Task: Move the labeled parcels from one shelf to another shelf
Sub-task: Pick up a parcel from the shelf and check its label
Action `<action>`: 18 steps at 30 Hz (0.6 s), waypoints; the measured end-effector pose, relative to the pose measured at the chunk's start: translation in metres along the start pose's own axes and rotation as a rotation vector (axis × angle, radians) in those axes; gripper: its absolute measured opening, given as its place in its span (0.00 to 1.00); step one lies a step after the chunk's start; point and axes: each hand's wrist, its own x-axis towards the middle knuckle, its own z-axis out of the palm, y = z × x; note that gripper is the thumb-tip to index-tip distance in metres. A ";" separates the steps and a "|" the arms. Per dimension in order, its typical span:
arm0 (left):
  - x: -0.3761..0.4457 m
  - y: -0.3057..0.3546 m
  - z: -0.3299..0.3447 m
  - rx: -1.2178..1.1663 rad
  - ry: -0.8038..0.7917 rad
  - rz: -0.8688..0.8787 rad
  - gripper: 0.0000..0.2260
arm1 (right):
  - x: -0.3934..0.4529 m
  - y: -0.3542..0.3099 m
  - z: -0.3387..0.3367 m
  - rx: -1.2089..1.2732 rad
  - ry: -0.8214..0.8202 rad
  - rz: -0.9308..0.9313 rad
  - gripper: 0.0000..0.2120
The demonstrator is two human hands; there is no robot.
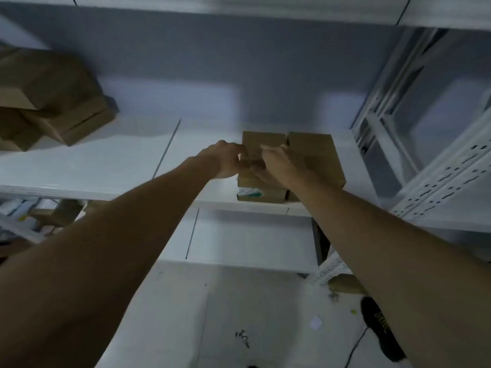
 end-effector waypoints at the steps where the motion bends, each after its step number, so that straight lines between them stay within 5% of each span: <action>1: 0.003 -0.005 0.000 0.000 -0.012 -0.004 0.21 | 0.007 -0.002 0.002 0.025 -0.020 0.017 0.20; 8: 0.016 -0.035 -0.001 -0.031 0.002 -0.044 0.20 | 0.032 -0.024 0.018 0.048 -0.106 0.122 0.25; 12: 0.016 -0.046 0.003 -0.055 0.015 -0.030 0.19 | 0.035 -0.038 0.027 0.097 -0.113 0.221 0.42; 18: 0.009 -0.071 0.008 -0.160 0.005 -0.007 0.16 | 0.029 -0.050 0.043 0.027 -0.013 0.242 0.39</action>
